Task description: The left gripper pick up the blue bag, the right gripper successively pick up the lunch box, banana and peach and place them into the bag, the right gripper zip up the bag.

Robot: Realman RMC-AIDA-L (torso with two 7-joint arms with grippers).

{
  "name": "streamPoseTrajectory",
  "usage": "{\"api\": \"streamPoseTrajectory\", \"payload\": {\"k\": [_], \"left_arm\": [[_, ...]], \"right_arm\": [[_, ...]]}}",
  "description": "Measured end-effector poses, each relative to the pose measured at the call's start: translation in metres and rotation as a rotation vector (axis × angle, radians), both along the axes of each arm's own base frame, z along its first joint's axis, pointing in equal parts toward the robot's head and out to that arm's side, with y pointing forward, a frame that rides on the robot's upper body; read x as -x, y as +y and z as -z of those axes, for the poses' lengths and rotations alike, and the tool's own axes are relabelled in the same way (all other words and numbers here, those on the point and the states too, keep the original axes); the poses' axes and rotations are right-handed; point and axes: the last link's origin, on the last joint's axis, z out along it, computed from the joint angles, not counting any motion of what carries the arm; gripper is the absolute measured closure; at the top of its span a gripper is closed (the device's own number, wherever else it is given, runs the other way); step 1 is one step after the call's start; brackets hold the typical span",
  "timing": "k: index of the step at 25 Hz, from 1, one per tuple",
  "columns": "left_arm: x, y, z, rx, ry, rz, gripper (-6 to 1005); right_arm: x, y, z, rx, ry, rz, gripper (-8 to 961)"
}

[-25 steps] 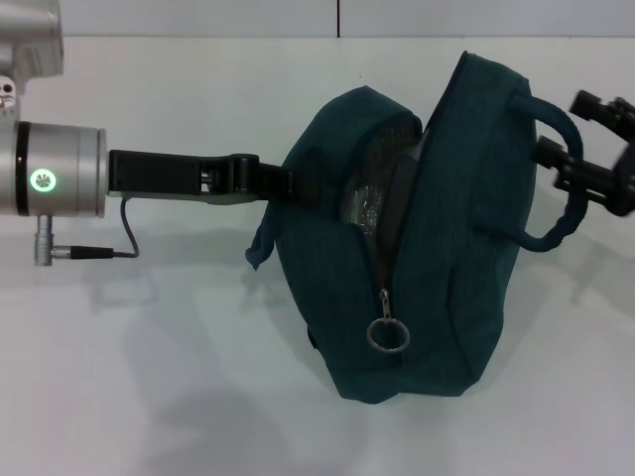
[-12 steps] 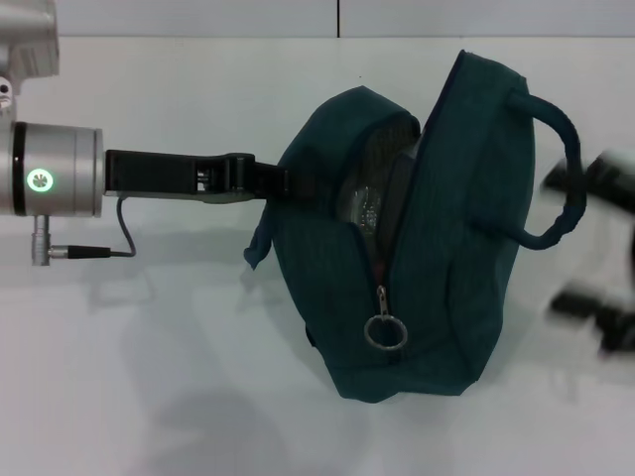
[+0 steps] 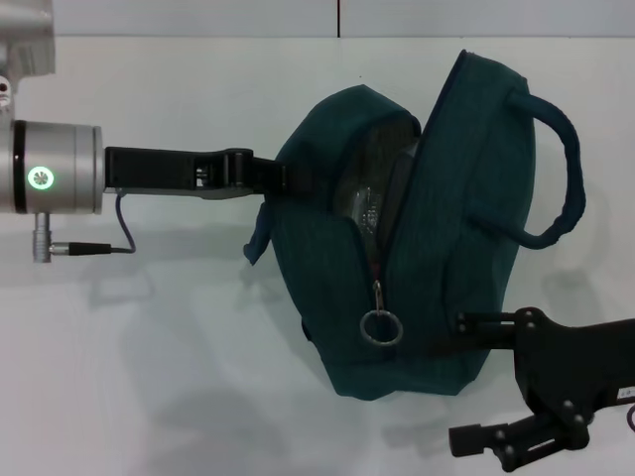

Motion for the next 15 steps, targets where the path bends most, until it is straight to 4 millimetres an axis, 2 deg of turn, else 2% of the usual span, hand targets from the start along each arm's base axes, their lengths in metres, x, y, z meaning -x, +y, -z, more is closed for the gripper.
{"api": "streamPoseTrajectory", "payload": {"k": [7, 15], "left_arm": [[0.000, 0.002, -0.002, -0.011, -0.004, -0.002, 949], [-0.002, 0.003, -0.002, -0.012, -0.004, 0.007, 948]], "right_arm": [[-0.004, 0.013, 0.010, -0.032, -0.085, 0.058, 69], [0.011, 0.026, 0.029, -0.019, -0.128, 0.025, 69]]}}
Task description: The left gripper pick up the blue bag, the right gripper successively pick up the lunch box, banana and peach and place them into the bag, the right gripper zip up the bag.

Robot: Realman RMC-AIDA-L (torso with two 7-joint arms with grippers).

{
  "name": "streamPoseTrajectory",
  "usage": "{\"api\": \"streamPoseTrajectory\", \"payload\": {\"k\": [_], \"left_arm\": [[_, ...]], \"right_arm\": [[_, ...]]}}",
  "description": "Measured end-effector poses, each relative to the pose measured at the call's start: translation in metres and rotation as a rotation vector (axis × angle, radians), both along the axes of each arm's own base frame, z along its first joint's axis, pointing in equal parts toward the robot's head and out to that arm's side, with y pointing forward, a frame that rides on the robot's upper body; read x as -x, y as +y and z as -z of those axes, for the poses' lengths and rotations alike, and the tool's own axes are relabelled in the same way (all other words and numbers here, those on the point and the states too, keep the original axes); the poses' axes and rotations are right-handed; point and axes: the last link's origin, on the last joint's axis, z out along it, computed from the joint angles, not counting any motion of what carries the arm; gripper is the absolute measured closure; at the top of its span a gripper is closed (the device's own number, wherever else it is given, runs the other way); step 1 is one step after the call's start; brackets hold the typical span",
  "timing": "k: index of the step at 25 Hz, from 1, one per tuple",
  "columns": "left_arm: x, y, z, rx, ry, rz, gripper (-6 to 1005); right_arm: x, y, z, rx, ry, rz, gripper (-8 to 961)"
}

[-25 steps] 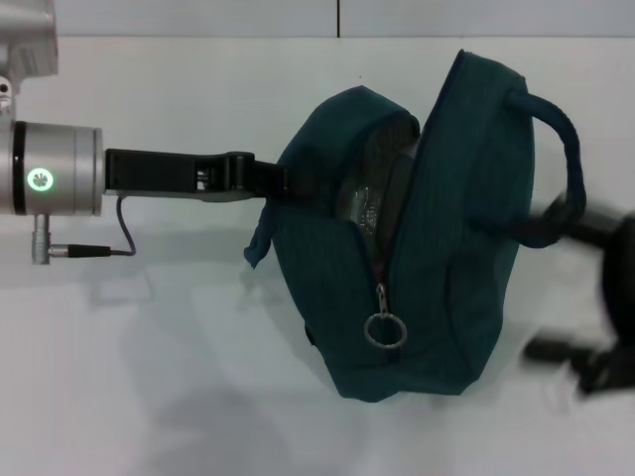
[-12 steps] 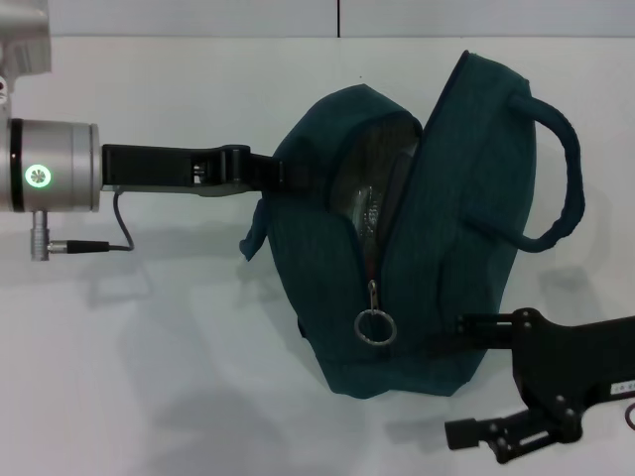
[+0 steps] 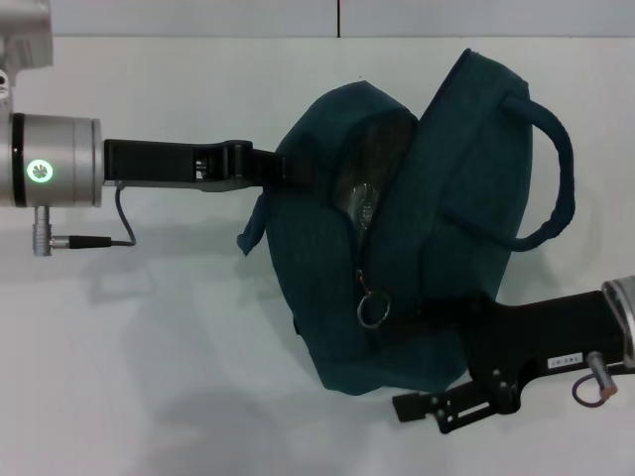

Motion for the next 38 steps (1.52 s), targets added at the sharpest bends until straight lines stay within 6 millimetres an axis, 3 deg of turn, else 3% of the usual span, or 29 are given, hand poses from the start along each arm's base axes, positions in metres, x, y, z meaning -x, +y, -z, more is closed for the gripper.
{"api": "streamPoseTrajectory", "payload": {"k": [11, 17, 24, 31, 38], "left_arm": [[0.001, -0.001, 0.001, 0.000, -0.001, 0.003, 948], [0.003, -0.002, 0.000, -0.002, -0.001, -0.004, 948], [0.004, -0.002, -0.001, -0.007, -0.002, -0.007, 947], [0.004, -0.001, -0.002, -0.011, 0.000, -0.005, 947], [0.003, 0.000, -0.002, -0.012, 0.000, -0.001, 947]], "right_arm": [[0.008, 0.014, 0.004, -0.061, 0.014, 0.021, 70], [0.013, 0.005, -0.002, -0.028, 0.062, -0.035, 70], [0.013, -0.010, -0.027, 0.074, 0.138, -0.099, 70], [-0.002, -0.004, -0.044, -0.049, 0.180, -0.011, 80], [-0.005, 0.007, -0.031, -0.098, 0.109, 0.018, 86]]}}
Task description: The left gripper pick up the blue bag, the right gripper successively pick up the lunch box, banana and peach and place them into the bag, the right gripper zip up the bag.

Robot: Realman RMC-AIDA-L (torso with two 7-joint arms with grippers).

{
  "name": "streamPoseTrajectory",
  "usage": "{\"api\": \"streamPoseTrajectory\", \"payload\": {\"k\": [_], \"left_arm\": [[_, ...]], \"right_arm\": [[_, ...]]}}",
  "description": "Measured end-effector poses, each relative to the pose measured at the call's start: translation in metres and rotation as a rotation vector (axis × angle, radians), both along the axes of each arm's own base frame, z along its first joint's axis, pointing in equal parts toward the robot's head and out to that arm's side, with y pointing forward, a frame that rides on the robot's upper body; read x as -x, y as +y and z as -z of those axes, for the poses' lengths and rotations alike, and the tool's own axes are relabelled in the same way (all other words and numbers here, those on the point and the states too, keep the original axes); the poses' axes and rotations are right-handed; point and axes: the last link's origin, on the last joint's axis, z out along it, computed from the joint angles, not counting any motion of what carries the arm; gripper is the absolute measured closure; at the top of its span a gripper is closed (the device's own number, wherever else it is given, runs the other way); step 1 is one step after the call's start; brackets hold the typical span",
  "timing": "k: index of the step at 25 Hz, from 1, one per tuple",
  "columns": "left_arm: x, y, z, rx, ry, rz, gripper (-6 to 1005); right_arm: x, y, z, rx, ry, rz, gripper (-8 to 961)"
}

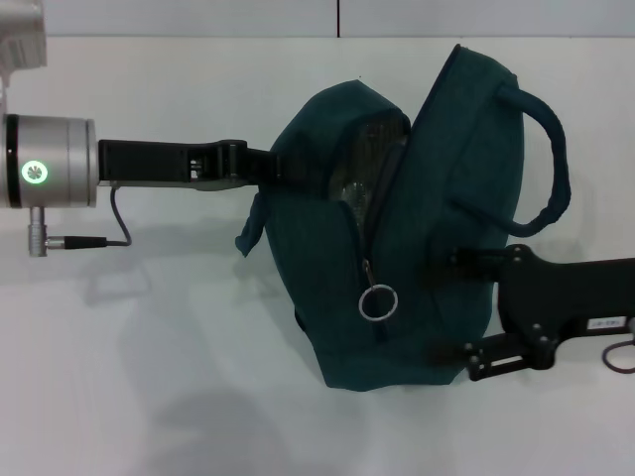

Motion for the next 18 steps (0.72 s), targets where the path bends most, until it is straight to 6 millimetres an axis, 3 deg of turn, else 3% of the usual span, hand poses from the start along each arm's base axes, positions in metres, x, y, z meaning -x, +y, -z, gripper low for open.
{"api": "streamPoseTrajectory", "payload": {"k": [7, 18], "left_arm": [[0.000, 0.000, 0.001, 0.001, -0.002, 0.000, 947], [-0.001, -0.001, 0.002, 0.001, -0.003, 0.008, 946]], "right_arm": [[0.008, 0.010, 0.021, -0.001, -0.083, -0.020, 89], [0.017, 0.019, 0.032, -0.019, -0.095, -0.005, 92]]}}
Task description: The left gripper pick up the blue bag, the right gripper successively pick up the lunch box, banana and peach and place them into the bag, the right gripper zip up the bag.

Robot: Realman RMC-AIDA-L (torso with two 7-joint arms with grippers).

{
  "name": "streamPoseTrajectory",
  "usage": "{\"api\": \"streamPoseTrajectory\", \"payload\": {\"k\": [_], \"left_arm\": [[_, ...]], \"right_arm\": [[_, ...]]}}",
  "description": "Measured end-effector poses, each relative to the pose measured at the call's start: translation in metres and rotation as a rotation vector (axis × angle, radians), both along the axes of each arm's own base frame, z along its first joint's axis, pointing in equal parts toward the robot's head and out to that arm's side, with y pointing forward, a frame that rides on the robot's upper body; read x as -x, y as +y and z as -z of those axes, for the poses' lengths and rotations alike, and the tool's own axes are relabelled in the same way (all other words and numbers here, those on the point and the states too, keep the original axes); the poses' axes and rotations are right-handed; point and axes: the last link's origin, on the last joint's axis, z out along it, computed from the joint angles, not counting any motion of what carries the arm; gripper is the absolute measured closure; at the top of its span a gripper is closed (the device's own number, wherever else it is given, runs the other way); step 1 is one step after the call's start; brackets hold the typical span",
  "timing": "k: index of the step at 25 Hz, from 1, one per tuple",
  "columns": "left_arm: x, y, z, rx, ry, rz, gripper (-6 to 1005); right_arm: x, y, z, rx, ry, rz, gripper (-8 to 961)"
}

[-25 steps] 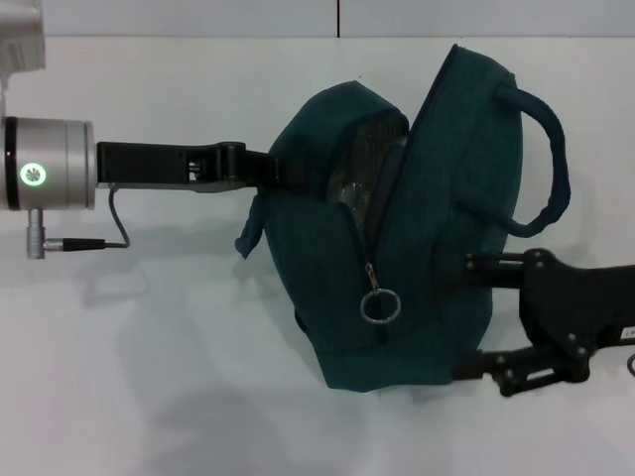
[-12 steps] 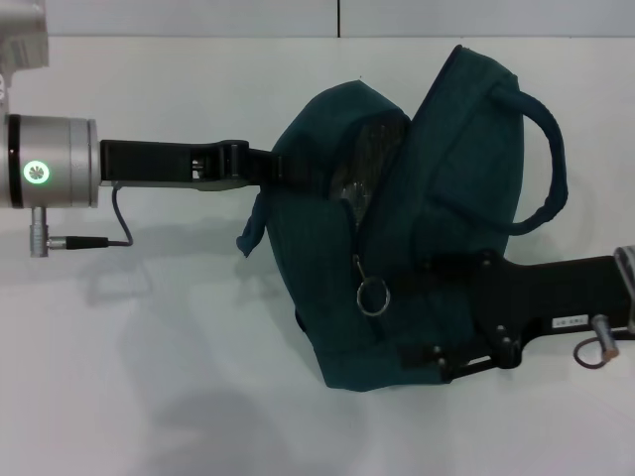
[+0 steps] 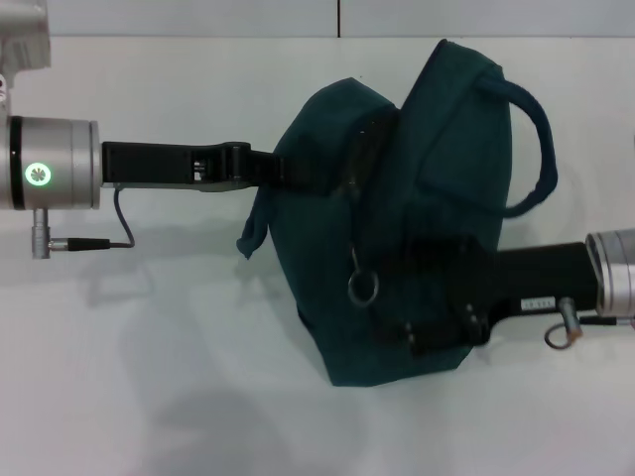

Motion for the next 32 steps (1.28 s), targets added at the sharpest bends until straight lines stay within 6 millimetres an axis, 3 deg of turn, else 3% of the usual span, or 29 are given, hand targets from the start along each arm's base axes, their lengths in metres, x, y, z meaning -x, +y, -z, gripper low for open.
{"api": "streamPoseTrajectory", "payload": {"k": [3, 10, 14, 17, 32], "left_arm": [[0.001, -0.001, 0.000, 0.000, 0.000, -0.001, 946], [0.001, -0.001, 0.000, 0.001, 0.000, 0.004, 946], [0.001, -0.001, 0.001, -0.001, 0.000, 0.009, 946], [0.001, -0.002, 0.001, 0.000, 0.000, 0.009, 946], [0.003, -0.002, 0.000, -0.007, 0.005, 0.020, 945]], "right_arm": [[-0.002, 0.007, 0.001, -0.053, 0.005, 0.043, 93], [0.004, 0.000, 0.009, 0.002, -0.008, 0.001, 96], [0.001, 0.009, 0.011, -0.066, -0.005, 0.064, 97], [0.006, 0.002, 0.015, -0.019, -0.002, 0.031, 98], [0.006, 0.004, 0.014, -0.031, 0.023, 0.058, 104]]}}
